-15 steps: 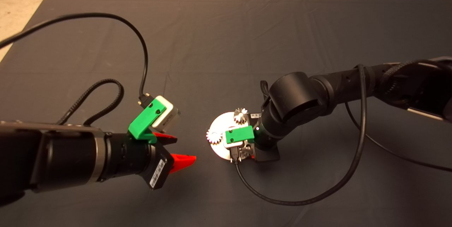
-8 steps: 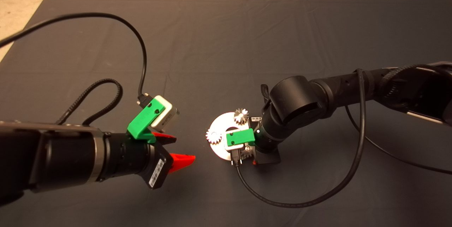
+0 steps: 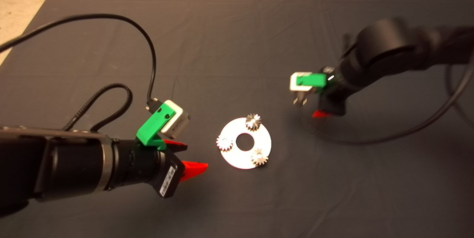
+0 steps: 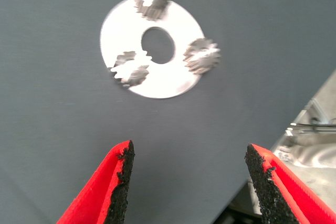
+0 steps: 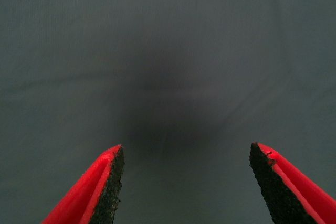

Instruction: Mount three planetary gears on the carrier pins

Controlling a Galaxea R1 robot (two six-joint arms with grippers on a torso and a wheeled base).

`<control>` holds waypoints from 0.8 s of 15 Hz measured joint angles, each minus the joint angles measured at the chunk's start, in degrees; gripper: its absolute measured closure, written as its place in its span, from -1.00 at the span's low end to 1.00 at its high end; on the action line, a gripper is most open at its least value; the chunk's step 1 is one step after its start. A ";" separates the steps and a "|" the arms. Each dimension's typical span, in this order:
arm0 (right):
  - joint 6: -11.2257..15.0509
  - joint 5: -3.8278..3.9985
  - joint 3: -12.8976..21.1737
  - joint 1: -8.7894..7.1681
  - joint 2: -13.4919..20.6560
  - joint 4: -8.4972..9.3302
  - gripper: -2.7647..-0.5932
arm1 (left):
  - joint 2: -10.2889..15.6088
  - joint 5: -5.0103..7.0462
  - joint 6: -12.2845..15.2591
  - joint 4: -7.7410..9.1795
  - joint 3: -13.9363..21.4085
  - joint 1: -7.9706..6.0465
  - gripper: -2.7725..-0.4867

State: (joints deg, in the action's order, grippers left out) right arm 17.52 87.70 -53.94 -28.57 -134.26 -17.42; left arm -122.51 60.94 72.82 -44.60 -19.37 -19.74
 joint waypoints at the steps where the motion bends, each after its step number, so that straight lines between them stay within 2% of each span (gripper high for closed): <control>1: 2.11 -1.05 1.92 -0.86 3.37 3.97 -0.07 | -1.71 -0.17 1.31 0.01 0.00 0.00 0.15; 2: 3.87 -3.09 4.97 -1.36 6.46 7.58 -0.07 | -3.03 -0.20 2.52 0.03 0.00 0.00 0.15; 3: 5.98 -6.91 9.14 -2.27 10.46 10.91 -0.07 | -3.68 -0.57 4.28 0.01 0.00 -0.02 0.15; 4: 7.91 -11.02 12.86 -3.34 15.87 12.66 -0.07 | -4.18 -0.74 5.72 0.01 0.00 -0.01 0.15; 5: 9.59 -13.82 15.62 -4.61 21.92 13.56 -0.07 | -4.79 -1.65 7.05 0.06 0.02 0.01 0.15; 6: 11.20 -16.27 17.87 -5.85 28.67 13.89 -0.07 | -5.37 -3.25 8.57 0.07 0.02 0.01 0.15; 7: 12.66 -18.27 20.18 -6.90 35.53 14.34 -0.07 | -6.02 -4.64 9.34 0.06 0.02 0.01 0.15; 8: 13.69 -19.28 21.93 -7.04 40.30 15.02 -0.07 | -6.04 -5.38 9.40 0.03 0.06 -0.16 0.15; 9: 14.70 -20.05 23.58 -7.62 44.07 15.99 -0.07 | -5.00 -5.71 9.43 0.03 0.16 -0.29 0.15; 10: 15.51 -21.93 25.06 -8.39 45.73 16.29 -0.07 | -3.17 -5.49 9.45 0.03 0.27 -0.29 0.15; 11: 16.15 -23.38 26.23 -8.92 46.09 16.65 -0.07 | -2.18 -4.93 9.51 0.06 0.27 -0.28 0.15; 12: 17.07 -25.31 27.78 -9.44 45.87 17.28 -0.07 | -2.55 -4.57 9.65 0.07 0.27 -0.27 0.15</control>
State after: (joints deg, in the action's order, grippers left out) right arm 34.59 62.39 -26.15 -38.01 -88.39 -0.13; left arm -125.06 56.37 82.47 -44.53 -19.10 -20.00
